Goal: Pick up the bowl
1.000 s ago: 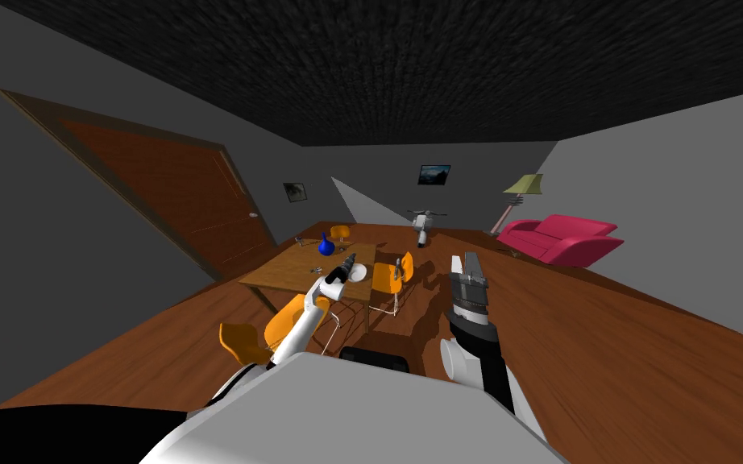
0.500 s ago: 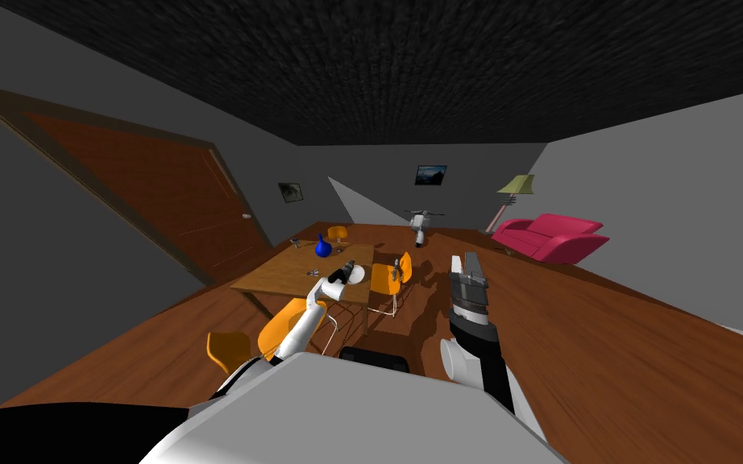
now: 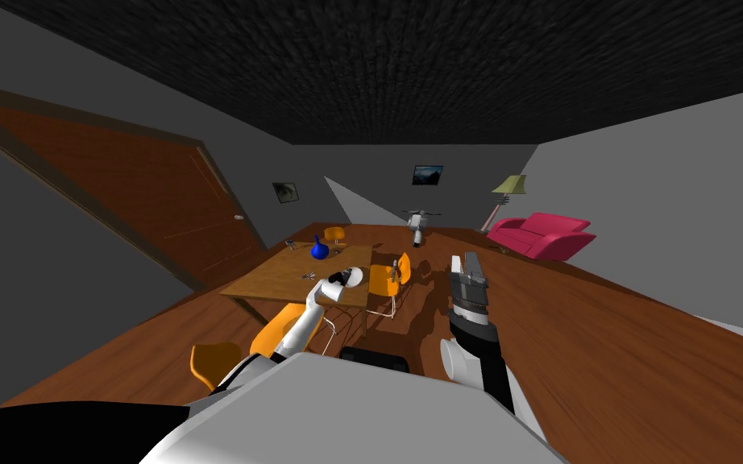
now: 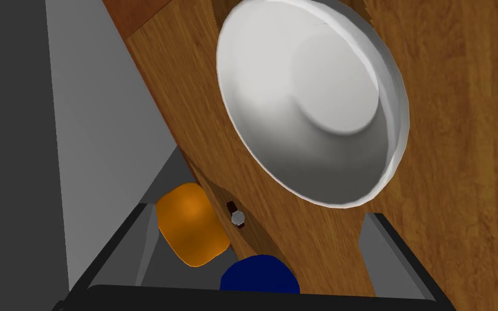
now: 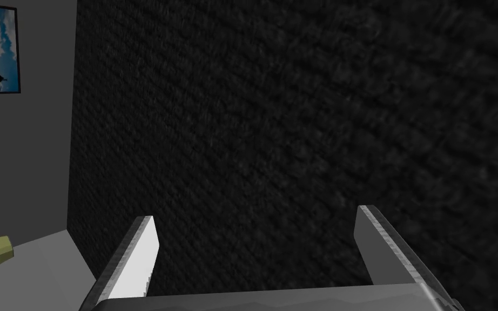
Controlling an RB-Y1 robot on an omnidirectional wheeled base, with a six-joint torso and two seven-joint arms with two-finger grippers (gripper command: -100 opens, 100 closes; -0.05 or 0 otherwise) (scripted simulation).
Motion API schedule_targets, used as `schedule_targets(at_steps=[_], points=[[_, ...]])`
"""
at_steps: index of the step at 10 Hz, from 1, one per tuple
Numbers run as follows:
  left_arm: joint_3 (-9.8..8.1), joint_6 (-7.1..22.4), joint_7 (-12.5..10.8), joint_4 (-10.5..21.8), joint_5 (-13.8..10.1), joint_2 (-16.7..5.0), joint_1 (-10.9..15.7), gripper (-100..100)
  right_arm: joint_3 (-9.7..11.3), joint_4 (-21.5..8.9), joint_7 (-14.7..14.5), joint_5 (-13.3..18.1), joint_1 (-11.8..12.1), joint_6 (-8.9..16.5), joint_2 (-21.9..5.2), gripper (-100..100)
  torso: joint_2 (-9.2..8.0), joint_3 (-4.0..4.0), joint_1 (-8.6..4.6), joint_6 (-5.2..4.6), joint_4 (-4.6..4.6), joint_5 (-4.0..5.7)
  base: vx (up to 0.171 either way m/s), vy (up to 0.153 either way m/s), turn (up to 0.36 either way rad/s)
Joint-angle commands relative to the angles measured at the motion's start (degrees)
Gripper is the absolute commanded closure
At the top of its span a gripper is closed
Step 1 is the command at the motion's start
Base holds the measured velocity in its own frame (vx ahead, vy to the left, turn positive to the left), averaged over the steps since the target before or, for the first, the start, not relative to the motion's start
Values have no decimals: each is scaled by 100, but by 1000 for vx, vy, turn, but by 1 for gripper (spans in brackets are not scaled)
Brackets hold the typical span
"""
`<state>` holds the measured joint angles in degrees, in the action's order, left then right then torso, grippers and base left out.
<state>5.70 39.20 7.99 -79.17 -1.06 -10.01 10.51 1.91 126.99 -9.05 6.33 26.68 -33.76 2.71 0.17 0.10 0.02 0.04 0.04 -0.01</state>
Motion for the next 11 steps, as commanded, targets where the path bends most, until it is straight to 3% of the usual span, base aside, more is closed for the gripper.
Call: schedule_targets(at_steps=[1, 8, 10, 11], points=[[-15, 286, 18, 257, -40, -37, 85, -100, 0, 0, 0, 0, 0, 0, 0, 0, 0, 0, 0, 0, 0, 0, 54, 2, -68], [9, 1128, 78, 1068, -102, -109, 89, -100, 0, 0, 0, 0, 1, 0, 0, 0, 15, 8, -1, 1, 3, 1, 79, 10, -55], [16, 1161, 67, 1020, -89, -99, 55, -100, 0, 0, 0, 0, 1, 0, 0, 0, 20, 12, 0, 2, 4, 0, 69, 3, -12], [16, 1178, 73, 1030, -94, -102, 54, 0, 0, 0, 0, 0, 0, 0, 0, 0, 5, 4, -3, 1, 1, 1, 8, 0, 0]])
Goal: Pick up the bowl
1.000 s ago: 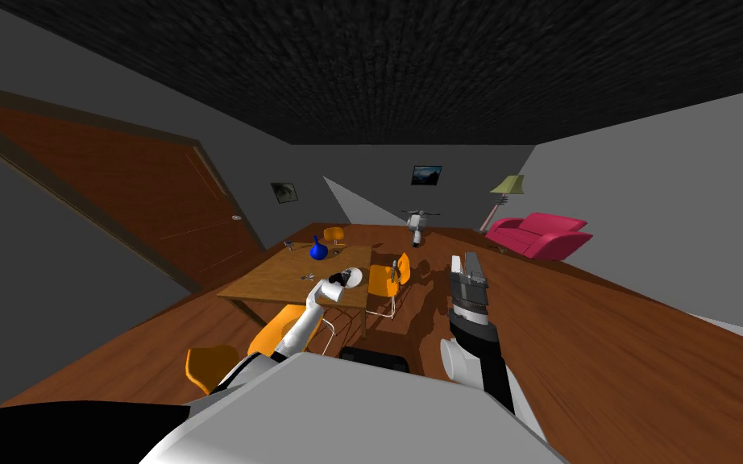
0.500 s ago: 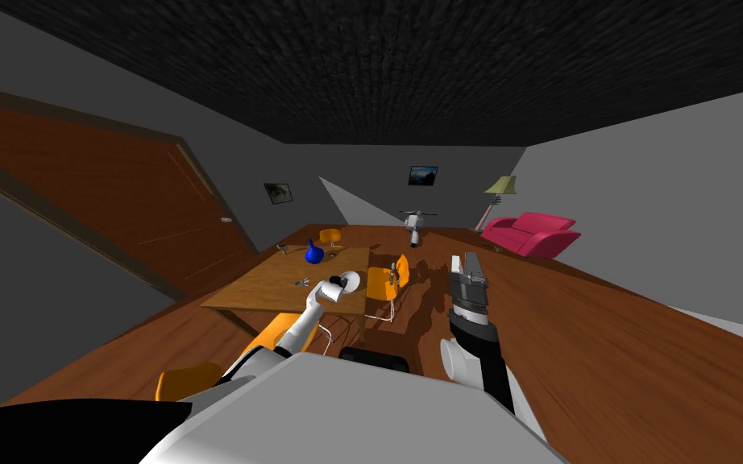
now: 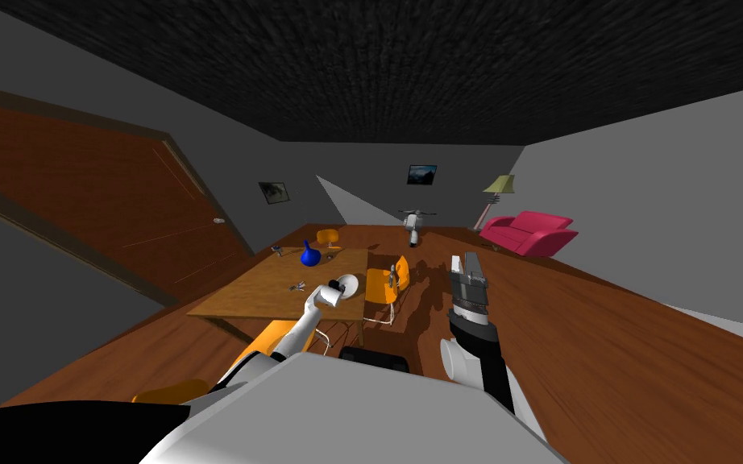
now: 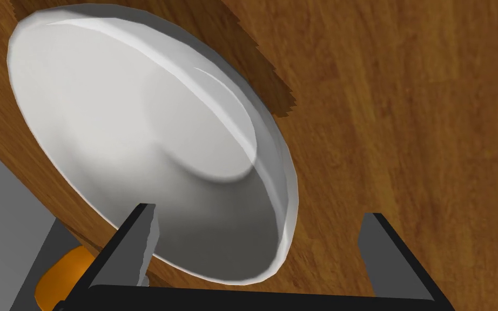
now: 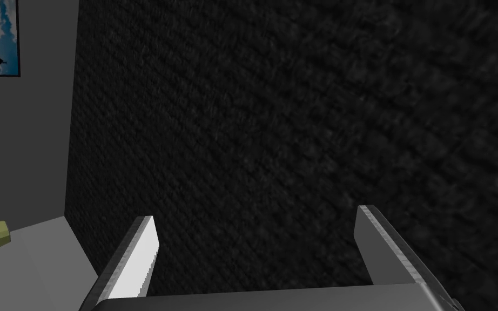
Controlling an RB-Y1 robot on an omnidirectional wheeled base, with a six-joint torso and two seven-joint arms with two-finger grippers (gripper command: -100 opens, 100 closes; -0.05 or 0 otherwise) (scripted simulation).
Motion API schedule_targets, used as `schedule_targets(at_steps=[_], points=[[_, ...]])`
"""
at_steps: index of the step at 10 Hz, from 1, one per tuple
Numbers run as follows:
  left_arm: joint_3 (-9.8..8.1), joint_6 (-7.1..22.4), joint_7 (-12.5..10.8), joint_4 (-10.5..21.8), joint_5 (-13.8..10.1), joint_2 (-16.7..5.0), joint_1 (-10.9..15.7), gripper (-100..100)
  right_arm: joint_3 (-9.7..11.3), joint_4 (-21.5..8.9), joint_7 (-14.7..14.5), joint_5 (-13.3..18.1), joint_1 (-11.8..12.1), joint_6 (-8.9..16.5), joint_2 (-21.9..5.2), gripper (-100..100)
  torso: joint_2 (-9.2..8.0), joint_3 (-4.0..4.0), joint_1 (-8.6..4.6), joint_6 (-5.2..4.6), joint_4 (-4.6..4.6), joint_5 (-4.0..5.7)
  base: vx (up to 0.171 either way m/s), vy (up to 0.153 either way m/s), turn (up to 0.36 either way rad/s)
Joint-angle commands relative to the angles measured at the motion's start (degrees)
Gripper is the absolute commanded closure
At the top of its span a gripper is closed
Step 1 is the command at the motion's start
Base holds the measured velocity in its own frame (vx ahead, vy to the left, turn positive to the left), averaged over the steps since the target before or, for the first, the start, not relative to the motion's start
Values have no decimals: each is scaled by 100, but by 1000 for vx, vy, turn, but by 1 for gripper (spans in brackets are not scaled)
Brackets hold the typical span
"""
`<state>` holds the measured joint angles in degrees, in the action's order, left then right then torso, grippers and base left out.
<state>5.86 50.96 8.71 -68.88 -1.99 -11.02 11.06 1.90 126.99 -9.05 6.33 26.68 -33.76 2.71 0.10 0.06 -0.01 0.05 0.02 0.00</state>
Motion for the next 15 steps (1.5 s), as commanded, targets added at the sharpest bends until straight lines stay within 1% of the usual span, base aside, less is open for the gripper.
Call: schedule_targets(at_steps=[1, 3, 4, 6, 7, 8, 9, 13, 14, 15], points=[[-33, -130, -7, 206, -8, -8, 73, -100, 0, 0, 0, 0, 0, 0, 0, 0, 0, 0, 0, 0, 0, 0, 2, 0, -47], [-65, -261, -15, 412, -16, -16, 147, -100, 0, 0, 0, 0, 0, 0, 0, 0, -8, -5, 0, -1, -2, 0, -4, 1, -43], [-98, -391, -22, 619, -24, -25, 220, -100, 0, 0, 0, 0, 0, 0, 0, 0, -10, -6, 0, 0, -2, 0, -5, 0, -60], [-131, -522, -30, 825, -32, -33, 293, -100, 0, 0, 0, 0, 0, 0, 0, 0, -11, -6, 0, 0, -3, 0, -5, 1, -37], [-163, -652, -37, 1031, -40, -41, 367, -100, 0, 0, 0, 0, 0, 0, 0, 0, -11, -6, 0, 0, -3, 0, -4, -1, -55], [-145, -582, -35, 944, -33, -33, 339, -100, 0, 0, 0, 0, 0, 0, 0, 0, -10, -6, 0, -1, -2, 0, -2, 1, -12], [-148, -608, -37, 965, -33, -33, 345, 100, 0, 0, 0, 0, 0, 0, 0, 0, -10, -6, 0, 1, -3, 0, 0, 0, 0], [-146, -598, -35, 967, -34, -31, 341, 100, 0, 0, 0, 0, 0, 0, 0, 0, -13, -10, -2, 2, -7, 2, -1, 0, 1], [-146, -596, -36, 969, -34, -31, 339, 0, 0, 0, 0, 0, 0, 0, 0, 0, -14, -11, -2, 1, -8, 3, 0, 0, 0], [-114, -457, -26, 722, -28, -29, 257, 100, 0, 0, 0, 0, 0, 0, 0, 0, -16, -13, -3, 1, -9, 3, 4, 0, 64]])
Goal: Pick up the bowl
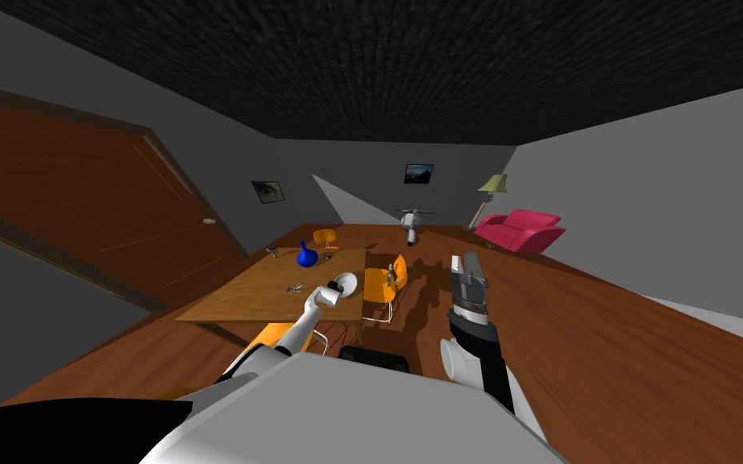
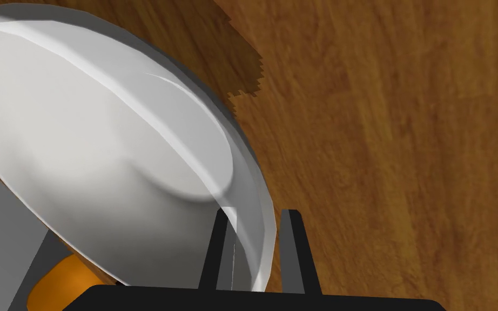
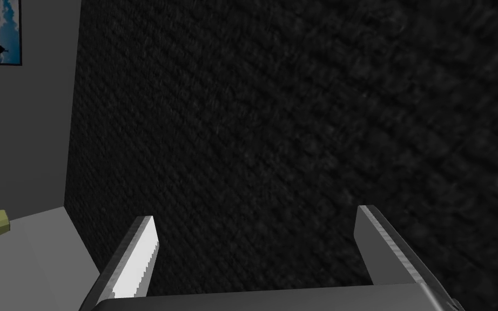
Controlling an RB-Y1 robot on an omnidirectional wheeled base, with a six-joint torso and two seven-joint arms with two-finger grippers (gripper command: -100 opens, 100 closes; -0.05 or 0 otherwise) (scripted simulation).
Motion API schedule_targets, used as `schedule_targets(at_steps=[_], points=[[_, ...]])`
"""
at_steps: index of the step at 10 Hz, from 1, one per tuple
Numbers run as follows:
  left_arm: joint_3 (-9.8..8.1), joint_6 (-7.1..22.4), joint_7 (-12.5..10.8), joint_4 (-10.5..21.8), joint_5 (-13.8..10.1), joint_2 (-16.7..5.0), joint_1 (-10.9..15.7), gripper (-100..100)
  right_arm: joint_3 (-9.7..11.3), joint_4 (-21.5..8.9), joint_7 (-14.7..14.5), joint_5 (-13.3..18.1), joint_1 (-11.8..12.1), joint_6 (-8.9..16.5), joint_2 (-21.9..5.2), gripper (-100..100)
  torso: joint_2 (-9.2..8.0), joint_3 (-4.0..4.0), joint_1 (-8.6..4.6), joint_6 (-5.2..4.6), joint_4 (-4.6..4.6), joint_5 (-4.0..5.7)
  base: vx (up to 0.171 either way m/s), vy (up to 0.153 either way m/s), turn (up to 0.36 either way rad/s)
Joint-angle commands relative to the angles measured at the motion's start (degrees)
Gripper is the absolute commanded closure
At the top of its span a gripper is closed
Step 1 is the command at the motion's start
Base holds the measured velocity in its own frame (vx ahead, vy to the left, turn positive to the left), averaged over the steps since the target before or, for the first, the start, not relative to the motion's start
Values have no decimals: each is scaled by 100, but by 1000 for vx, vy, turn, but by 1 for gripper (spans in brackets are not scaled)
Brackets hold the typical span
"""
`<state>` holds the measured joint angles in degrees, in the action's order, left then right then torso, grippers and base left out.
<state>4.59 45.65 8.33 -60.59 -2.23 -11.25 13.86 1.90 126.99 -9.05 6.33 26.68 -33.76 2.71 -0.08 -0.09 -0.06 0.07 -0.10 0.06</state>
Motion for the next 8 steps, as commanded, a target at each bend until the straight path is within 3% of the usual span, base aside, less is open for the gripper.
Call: schedule_targets(at_steps=[1, 6, 7, 8], points=[[29, 140, 15, -210, 0, -2, -60, 100, 0, 0, 0, 0, 0, 0, 0, 0, 0, 0, 0, 0, 0, 0, 6, -2, 64], [127, 532, 38, -829, 24, 22, -280, 100, 0, 0, 0, 0, 0, 0, 0, 0, -8, -7, -4, -4, -7, 3, 4, 0, 40], [114, 467, 37, -727, 15, 18, -241, 100, 0, 0, 0, 0, 0, 0, 0, 0, -9, -8, -5, -3, -7, 3, 0, 0, 0], [116, 480, 39, -739, 15, 18, -248, 0, 0, 0, 0, 0, -1, 0, 0, 0, -9, -8, -5, -4, -8, 4, 0, 0, 0]])
